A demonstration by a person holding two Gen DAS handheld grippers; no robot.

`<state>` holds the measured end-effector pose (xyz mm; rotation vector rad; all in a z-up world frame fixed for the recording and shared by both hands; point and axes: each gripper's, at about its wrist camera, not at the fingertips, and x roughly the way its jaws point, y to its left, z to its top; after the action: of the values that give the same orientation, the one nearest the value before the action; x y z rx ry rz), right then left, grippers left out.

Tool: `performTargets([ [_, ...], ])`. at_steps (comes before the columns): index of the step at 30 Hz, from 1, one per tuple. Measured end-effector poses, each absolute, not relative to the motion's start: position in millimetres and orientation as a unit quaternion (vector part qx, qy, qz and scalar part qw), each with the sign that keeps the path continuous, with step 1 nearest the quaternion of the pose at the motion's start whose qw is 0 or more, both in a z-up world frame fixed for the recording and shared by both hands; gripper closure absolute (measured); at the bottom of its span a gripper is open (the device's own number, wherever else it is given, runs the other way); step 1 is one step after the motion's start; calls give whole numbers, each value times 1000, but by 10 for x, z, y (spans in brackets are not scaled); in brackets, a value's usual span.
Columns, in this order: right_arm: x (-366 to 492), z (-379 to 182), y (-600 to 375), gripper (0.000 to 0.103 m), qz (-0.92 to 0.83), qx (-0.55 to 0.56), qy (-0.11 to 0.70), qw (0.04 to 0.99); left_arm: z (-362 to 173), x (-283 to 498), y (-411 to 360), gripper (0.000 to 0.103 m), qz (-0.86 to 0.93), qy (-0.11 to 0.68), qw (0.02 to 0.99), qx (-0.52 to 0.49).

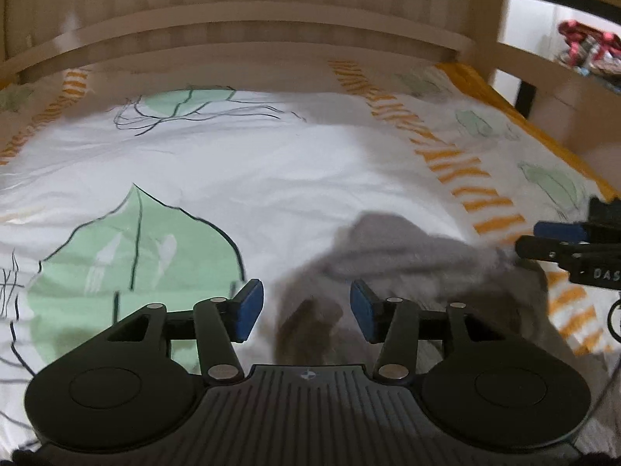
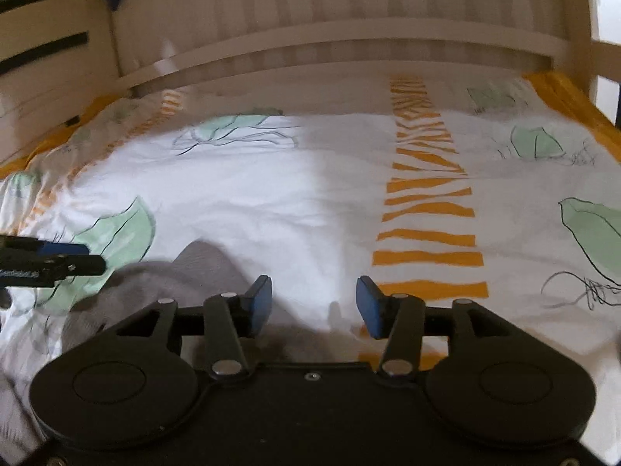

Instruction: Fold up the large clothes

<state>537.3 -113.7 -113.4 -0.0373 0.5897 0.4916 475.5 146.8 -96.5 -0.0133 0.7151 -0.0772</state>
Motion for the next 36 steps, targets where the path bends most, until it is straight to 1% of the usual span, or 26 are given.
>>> performTargets([
  [3, 5158, -1230, -1012, 46, 246, -68, 274, 927, -1063, 4710, 1291, 55, -48, 345, 936, 40],
  [7, 5068, -1412, -836, 48, 267, -108, 302, 909, -1314, 4851, 1194, 54, -41, 400, 911, 93],
  [8, 5089, -1465, -810, 49, 261, -114, 309, 907, -1364, 4848, 1231, 53, -39, 410, 907, 92],
  [10, 5135, -1562, -801, 49, 244, -129, 323, 905, -1382, 4803, 1345, 49, -39, 406, 910, 72],
  [12, 5140, -1558, -866, 51, 246, -111, 325, 906, -1372, 4761, 1452, 49, -40, 409, 910, 57],
  [13, 5138, -1542, -895, 55, 250, -105, 326, 906, -1372, 4732, 1500, 50, -45, 408, 910, 50],
  [14, 5143, -1522, -921, 86, 252, -101, 329, 905, -1366, 4706, 1538, 50, -49, 406, 911, 45],
  [15, 5141, -1510, -947, 95, 247, -101, 331, 905, -1357, 4684, 1568, 50, -50, 404, 912, 44],
  [19, 5057, -1422, -1135, 96, 243, -83, 318, 913, -1293, 4583, 1628, 50, -32, 397, 916, 50],
  [20, 5040, -1389, -1189, 99, 237, -79, 315, 916, -1276, 4551, 1655, 51, -23, 394, 917, 56],
  [23, 5022, -1319, -1308, 99, 227, -71, 311, 920, -1254, 4494, 1761, 49, -2, 387, 920, 67],
  [25, 4971, -1288, -1327, 99, 228, -73, 309, 921, -1243, 4457, 1819, 49, 0, 386, 921, 51],
  [26, 4938, -1279, -1319, 98, 231, -76, 305, 921, -1232, 4429, 1841, 49, 1, 382, 923, 43],
  [27, 4900, -1273, -1302, 92, 236, -79, 298, 922, -1219, 4403, 1847, 49, 3, 377, 925, 39],
  [29, 4813, -1272, -1239, 88, 247, -89, 283, 923, -1189, 4360, 1835, 49, 0, 364, 931, 36],
  [31, 4753, -1293, -1129, 72, 252, -111, 271, 923, -1144, 4333, 1816, 49, 2, 351, 935, 37],
  [32, 4734, -1309, -1063, 55, 251, -125, 267, 922, -1122, 4324, 1813, 49, 2, 345, 938, 36],
  [33, 4725, -1328, -997, 44, 249, -139, 264, 921, -1097, 4315, 1807, 49, 3, 338, 940, 35],
  [34, 4707, -1352, -933, 43, 249, -154, 260, 920, -1063, 4307, 1801, 49, 4, 332, 943, 33],
  [36, 4694, -1411, -797, 43, 243, -188, 250, 918, -1008, 4302, 1785, 49, 4, 320, 947, 32],
])
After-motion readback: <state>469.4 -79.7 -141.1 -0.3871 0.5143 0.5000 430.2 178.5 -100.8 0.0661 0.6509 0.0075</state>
